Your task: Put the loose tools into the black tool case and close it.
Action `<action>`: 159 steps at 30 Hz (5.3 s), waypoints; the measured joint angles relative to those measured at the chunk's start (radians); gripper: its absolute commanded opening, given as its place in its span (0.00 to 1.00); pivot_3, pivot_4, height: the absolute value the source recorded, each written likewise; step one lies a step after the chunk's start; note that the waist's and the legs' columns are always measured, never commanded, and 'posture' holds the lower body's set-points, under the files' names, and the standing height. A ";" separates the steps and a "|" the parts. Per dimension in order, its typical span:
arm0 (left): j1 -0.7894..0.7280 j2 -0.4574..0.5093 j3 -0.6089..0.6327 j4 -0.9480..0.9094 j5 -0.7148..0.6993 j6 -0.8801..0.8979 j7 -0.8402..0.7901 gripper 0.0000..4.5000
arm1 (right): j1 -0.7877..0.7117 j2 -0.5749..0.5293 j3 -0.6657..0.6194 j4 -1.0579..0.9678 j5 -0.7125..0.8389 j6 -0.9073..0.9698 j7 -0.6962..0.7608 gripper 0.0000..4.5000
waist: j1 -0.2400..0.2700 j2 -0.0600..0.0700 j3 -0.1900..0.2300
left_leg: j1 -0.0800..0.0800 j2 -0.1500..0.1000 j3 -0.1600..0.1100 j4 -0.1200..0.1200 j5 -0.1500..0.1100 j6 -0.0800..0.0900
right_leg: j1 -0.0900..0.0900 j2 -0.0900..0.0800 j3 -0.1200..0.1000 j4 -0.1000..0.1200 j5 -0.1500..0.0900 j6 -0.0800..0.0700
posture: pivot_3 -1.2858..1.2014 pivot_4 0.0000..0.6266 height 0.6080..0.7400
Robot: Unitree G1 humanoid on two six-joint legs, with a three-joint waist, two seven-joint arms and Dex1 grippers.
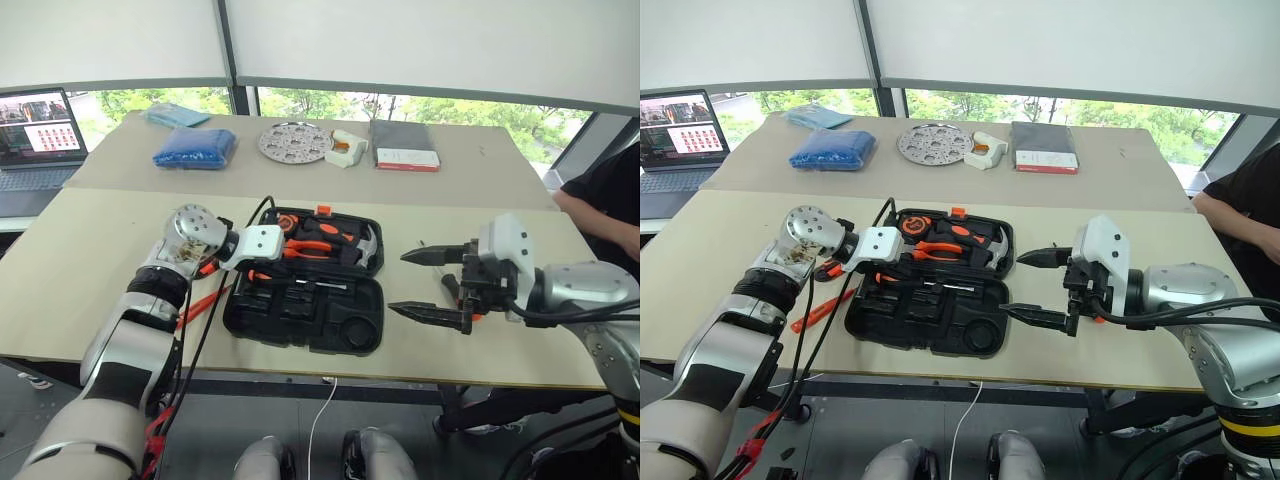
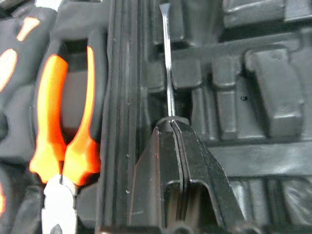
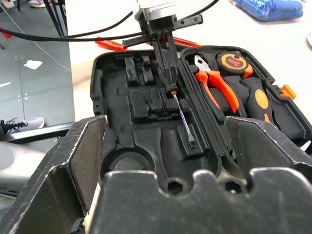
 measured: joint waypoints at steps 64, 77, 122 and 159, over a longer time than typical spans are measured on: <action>0.457 0.438 0.263 -0.924 -0.581 0.881 -0.134 1.00 | -0.334 0.270 0.482 0.448 -0.427 -0.178 0.017 0.23 | -0.019 0.008 0.001 | -0.003 -0.005 -0.004 -0.003 0.004 -0.004 | -0.002 0.005 0.004 0.000 -0.002 0.003 | 0.52 0.24 0.84; 0.469 0.438 0.295 -0.946 -0.582 0.882 -0.088 1.00 | -0.337 0.306 0.502 0.509 -0.503 -0.248 0.074 0.34 | -0.026 0.008 0.001 | -0.002 -0.003 -0.005 -0.003 0.004 -0.005 | -0.002 0.005 0.004 0.002 -0.002 0.003 | 0.52 0.24 0.84; 1.088 0.475 0.757 -1.034 -0.557 0.926 0.188 1.00 | -0.292 0.286 0.154 0.119 -0.111 0.197 0.126 0.86 | -0.025 0.008 0.001 | -0.001 -0.001 -0.008 -0.008 0.005 -0.008 | -0.002 0.002 0.004 0.000 -0.003 0.000 | 0.52 0.24 0.84; 0.737 0.524 0.388 -0.750 -0.382 0.857 0.248 0.10 | -0.072 0.069 0.037 -0.112 0.121 0.241 -0.046 1.00 | -0.006 0.011 -0.001 | -0.002 0.001 -0.012 -0.009 0.006 -0.013 | -0.002 0.004 0.000 0.001 -0.003 0.001 | 0.52 0.24 0.84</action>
